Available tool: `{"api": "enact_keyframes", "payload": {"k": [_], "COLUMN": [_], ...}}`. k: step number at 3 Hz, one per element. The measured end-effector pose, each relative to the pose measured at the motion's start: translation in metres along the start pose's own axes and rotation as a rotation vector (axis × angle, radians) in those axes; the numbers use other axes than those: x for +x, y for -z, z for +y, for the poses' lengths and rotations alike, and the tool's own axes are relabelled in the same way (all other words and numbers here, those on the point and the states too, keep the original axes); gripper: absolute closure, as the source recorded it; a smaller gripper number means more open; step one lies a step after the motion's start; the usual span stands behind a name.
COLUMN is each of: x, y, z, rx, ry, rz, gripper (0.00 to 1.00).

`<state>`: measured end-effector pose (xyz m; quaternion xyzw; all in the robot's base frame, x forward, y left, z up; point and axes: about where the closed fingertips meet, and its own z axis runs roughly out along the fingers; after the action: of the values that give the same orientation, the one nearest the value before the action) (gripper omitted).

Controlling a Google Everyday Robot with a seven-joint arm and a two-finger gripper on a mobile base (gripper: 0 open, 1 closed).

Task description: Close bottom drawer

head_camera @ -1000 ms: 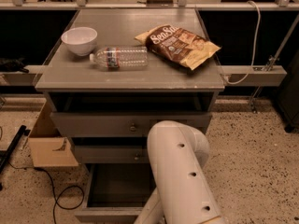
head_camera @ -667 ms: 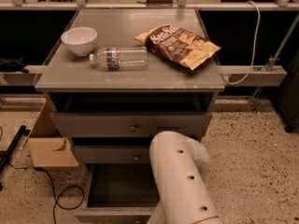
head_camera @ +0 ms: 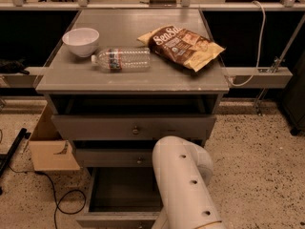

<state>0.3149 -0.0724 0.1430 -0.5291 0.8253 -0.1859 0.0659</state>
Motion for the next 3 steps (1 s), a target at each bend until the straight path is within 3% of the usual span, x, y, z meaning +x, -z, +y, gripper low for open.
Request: {"api": "enact_keyframes", "payload": {"k": [1,2,3], "x": [-0.0289,-0.0304,-0.0345], "y": [-0.0151,-0.0168,-0.0193], "z": [-0.0359,-0.0351,-0.0414], "rx": [-0.01,-0.003,0.044], "ry": [-0.06,-0.069,-0.113], "rz": [-0.02,-0.019,-0.022], "gripper": [1.0,1.0,1.0]}}
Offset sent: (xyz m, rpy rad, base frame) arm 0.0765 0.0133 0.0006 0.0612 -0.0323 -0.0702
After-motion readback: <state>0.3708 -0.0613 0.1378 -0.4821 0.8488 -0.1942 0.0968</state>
